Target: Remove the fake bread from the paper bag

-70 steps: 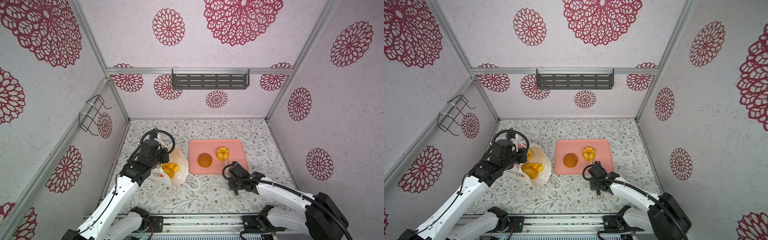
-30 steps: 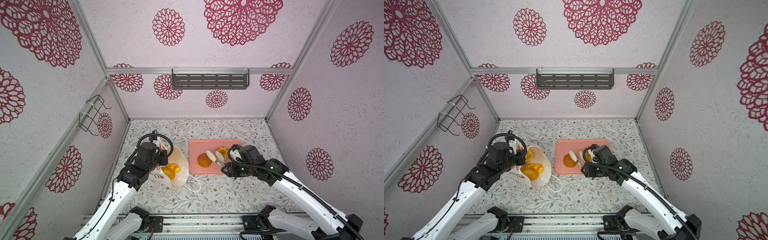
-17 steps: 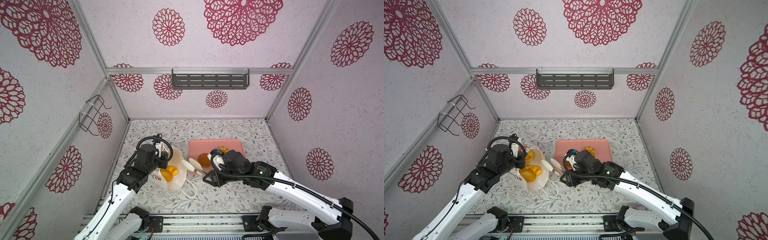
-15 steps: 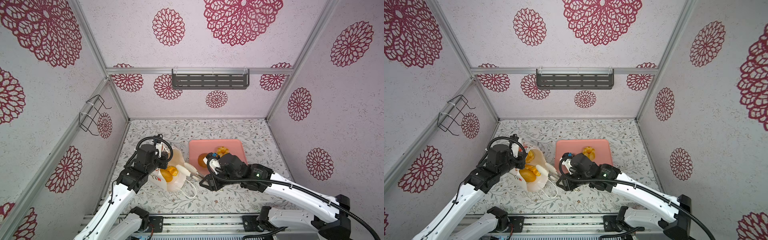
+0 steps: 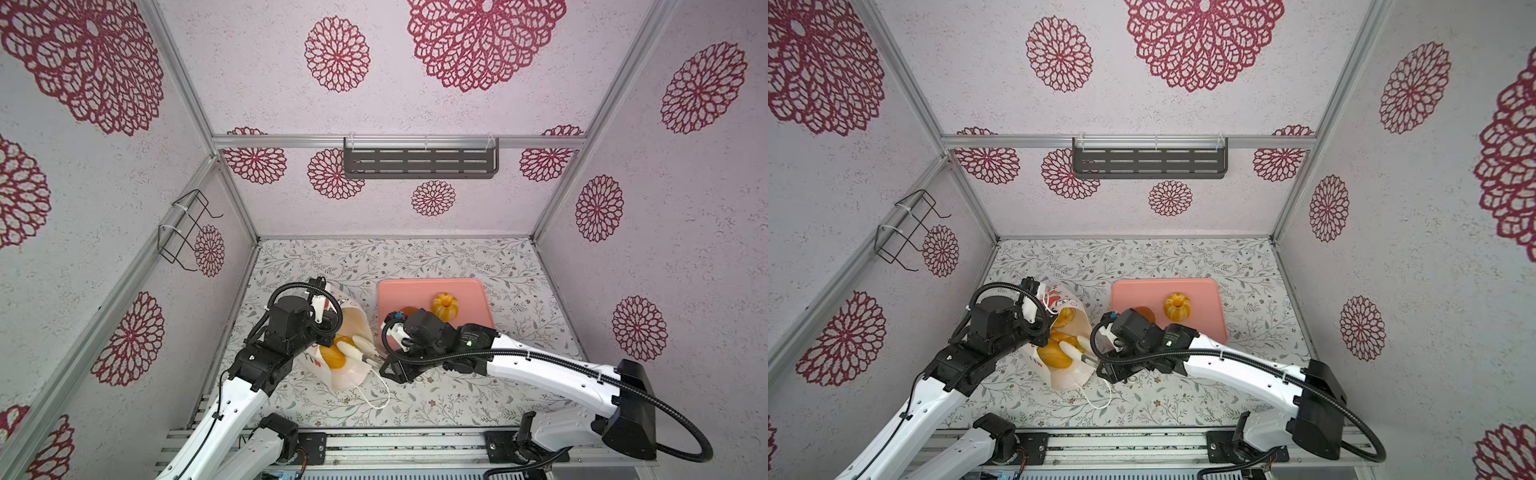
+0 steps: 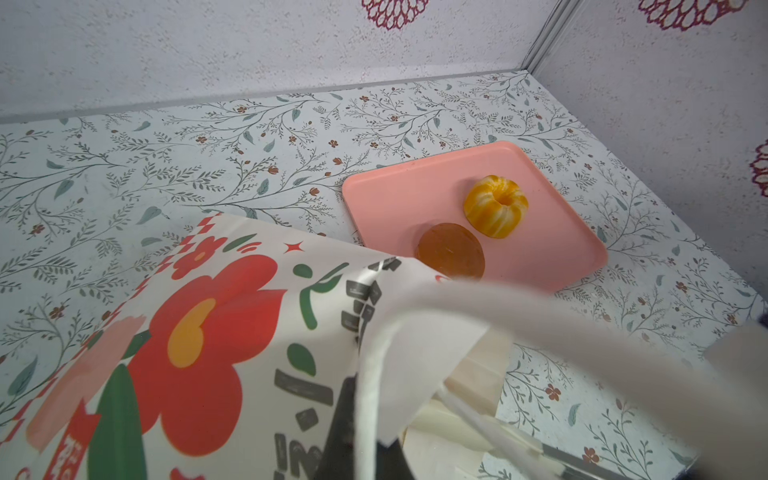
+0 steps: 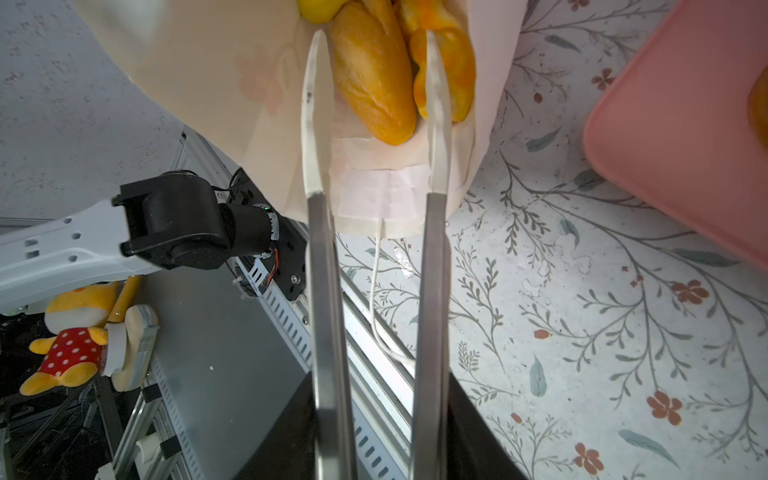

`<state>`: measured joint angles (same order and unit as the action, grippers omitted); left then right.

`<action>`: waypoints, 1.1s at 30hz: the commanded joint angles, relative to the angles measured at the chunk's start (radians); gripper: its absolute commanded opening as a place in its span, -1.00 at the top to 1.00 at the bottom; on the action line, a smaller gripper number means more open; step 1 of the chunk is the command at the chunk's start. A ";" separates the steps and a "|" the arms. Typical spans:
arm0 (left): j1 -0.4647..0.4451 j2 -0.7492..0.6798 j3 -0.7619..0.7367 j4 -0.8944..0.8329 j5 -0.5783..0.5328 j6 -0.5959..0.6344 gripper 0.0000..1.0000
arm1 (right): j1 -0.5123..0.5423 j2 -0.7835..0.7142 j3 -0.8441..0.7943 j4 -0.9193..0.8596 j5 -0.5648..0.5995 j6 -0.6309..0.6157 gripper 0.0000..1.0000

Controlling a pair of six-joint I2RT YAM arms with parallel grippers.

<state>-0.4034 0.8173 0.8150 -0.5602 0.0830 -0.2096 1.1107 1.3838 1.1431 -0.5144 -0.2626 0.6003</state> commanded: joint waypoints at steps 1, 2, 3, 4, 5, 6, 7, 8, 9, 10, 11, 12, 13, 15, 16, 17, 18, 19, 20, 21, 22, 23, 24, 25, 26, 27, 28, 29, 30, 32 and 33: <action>-0.004 -0.015 0.001 0.060 0.041 0.004 1.00 | -0.002 0.017 0.049 0.072 0.020 -0.031 0.13; -0.003 -0.017 0.002 0.059 0.046 0.003 1.00 | -0.002 0.024 0.050 0.079 0.020 -0.027 0.14; -0.005 -0.017 0.001 0.059 0.048 0.003 1.00 | -0.002 0.031 0.049 0.087 0.014 -0.023 0.14; -0.004 -0.017 0.001 0.059 0.049 0.003 1.00 | 0.000 0.034 0.047 0.097 0.006 -0.019 0.15; -0.004 -0.017 0.000 0.059 0.050 0.003 1.00 | 0.000 0.038 0.045 0.104 0.001 -0.016 0.15; -0.004 -0.017 0.000 0.059 0.049 0.003 1.00 | 0.001 0.040 0.043 0.109 -0.003 -0.016 0.15; -0.003 -0.017 -0.002 0.060 0.049 0.004 1.00 | 0.001 0.041 0.043 0.111 -0.004 -0.016 0.15; -0.004 -0.017 -0.003 0.064 0.051 0.004 1.00 | 0.001 0.043 0.043 0.112 -0.003 -0.018 0.15; -0.004 -0.017 -0.005 0.067 0.053 0.003 1.00 | 0.001 0.044 0.043 0.113 -0.003 -0.021 0.15; -0.004 -0.018 -0.007 0.073 0.056 0.001 1.00 | 0.001 0.046 0.044 0.115 0.001 -0.025 0.15; -0.004 -0.018 -0.010 0.078 0.060 -0.002 1.00 | 0.001 0.049 0.046 0.116 0.011 -0.027 0.15; -0.003 -0.020 -0.013 0.085 0.064 -0.005 1.00 | 0.001 0.052 0.048 0.119 0.022 -0.029 0.15; -0.005 -0.021 -0.018 0.091 0.067 -0.009 1.00 | 0.000 0.055 0.050 0.125 0.038 -0.030 0.15; -0.004 -0.022 -0.023 0.100 0.069 -0.018 1.00 | -0.001 0.058 0.050 0.146 0.057 -0.028 0.15; -0.004 -0.022 -0.023 0.100 0.069 -0.021 1.00 | -0.004 0.065 0.050 0.161 0.061 -0.023 0.15; -0.004 -0.022 -0.022 0.103 0.070 -0.025 1.00 | -0.009 0.071 0.050 0.175 0.066 -0.009 0.15; -0.004 -0.021 -0.022 0.104 0.071 -0.027 1.00 | -0.016 0.081 0.049 0.188 0.069 0.007 0.15; -0.003 -0.022 -0.020 0.107 0.071 -0.029 1.00 | -0.022 0.090 0.048 0.208 0.071 0.028 0.15; -0.004 -0.021 -0.018 0.108 0.072 -0.030 1.00 | -0.028 0.100 0.041 0.238 0.069 0.049 0.15; -0.005 -0.022 -0.017 0.110 0.070 -0.031 1.00 | -0.032 0.108 0.036 0.265 0.063 0.064 0.15; -0.004 -0.023 -0.017 0.111 0.069 -0.033 1.00 | -0.036 0.118 0.029 0.300 0.055 0.084 0.15; -0.003 -0.023 -0.015 0.111 0.067 -0.032 1.00 | -0.041 0.129 0.026 0.328 0.051 0.101 0.16; -0.003 -0.020 -0.013 0.108 0.066 -0.031 1.00 | -0.043 0.141 0.027 0.343 0.048 0.114 0.15; -0.004 -0.021 -0.011 0.106 0.065 -0.031 1.00 | -0.049 0.154 0.029 0.359 0.042 0.127 0.16; -0.005 -0.022 -0.010 0.105 0.063 -0.031 1.00 | -0.051 0.165 0.030 0.377 0.039 0.138 0.16; -0.004 -0.023 -0.010 0.105 0.063 -0.030 1.00 | -0.052 0.173 0.030 0.395 0.035 0.148 0.17; -0.004 -0.023 -0.009 0.105 0.064 -0.030 1.00 | -0.054 0.182 0.029 0.418 0.028 0.161 0.17; -0.005 -0.023 -0.008 0.105 0.063 -0.031 1.00 | -0.055 0.189 0.027 0.446 0.019 0.177 0.18; -0.004 -0.021 -0.008 0.105 0.064 -0.031 1.00 | -0.055 0.195 0.025 0.468 0.012 0.189 0.18; -0.005 -0.021 -0.006 0.106 0.064 -0.036 1.00 | -0.055 0.206 0.017 0.513 0.001 0.213 0.18; -0.004 -0.021 -0.007 0.107 0.064 -0.036 1.00 | -0.055 0.211 0.019 0.522 -0.005 0.222 0.18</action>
<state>-0.4034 0.8116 0.7933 -0.5167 0.1268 -0.2379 1.0588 1.6039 1.1515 -0.1261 -0.2359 0.7628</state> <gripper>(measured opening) 0.048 0.410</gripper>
